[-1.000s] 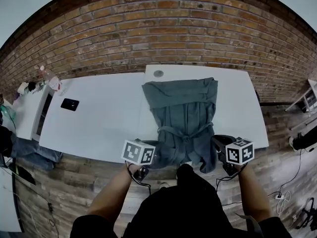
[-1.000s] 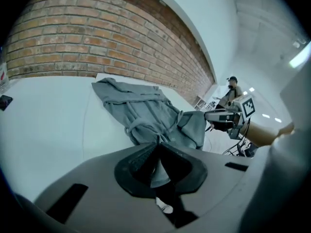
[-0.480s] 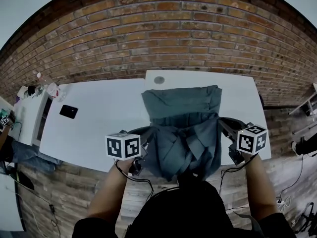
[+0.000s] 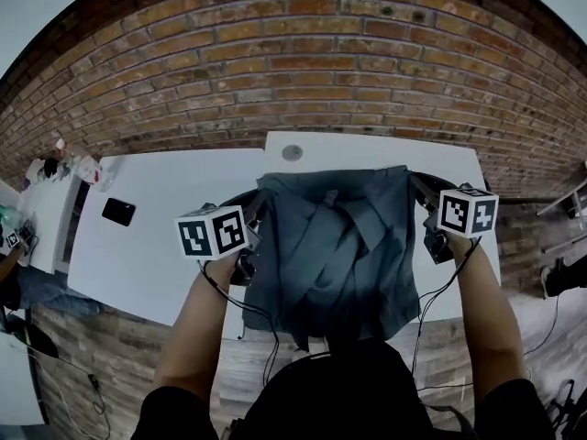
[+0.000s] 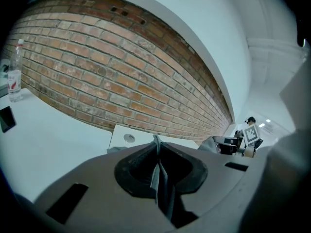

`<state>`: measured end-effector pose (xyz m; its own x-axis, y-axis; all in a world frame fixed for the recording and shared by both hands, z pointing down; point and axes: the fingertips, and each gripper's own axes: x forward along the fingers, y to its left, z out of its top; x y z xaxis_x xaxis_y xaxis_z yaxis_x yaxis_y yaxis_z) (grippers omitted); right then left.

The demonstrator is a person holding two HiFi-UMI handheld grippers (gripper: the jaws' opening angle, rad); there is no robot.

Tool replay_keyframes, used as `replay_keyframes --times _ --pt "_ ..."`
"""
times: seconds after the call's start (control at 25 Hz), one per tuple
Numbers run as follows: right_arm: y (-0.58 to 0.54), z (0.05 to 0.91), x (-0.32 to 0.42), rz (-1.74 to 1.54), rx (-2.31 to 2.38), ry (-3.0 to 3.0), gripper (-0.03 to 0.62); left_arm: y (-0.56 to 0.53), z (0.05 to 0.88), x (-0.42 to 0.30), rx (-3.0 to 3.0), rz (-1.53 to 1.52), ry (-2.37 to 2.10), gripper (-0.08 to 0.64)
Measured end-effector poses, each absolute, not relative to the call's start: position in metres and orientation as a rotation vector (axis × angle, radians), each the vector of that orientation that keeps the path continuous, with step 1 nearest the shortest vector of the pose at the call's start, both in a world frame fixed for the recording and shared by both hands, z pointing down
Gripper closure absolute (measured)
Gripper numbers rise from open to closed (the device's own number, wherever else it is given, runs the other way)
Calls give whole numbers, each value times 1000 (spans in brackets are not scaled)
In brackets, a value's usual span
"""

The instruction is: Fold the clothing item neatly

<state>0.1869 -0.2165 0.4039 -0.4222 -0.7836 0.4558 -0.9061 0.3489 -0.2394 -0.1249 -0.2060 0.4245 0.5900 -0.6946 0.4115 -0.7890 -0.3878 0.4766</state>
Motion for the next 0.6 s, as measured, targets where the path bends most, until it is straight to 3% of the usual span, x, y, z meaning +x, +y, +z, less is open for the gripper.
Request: replay_keyframes --times 0.28,0.6 --pt "-303 431 228 724 1607 -2216 558 -287 438 -136 2119 205 -1349 535" --pt "-354 515 245 708 1542 -1995 557 -332 515 -157 1973 427 -1542 534"
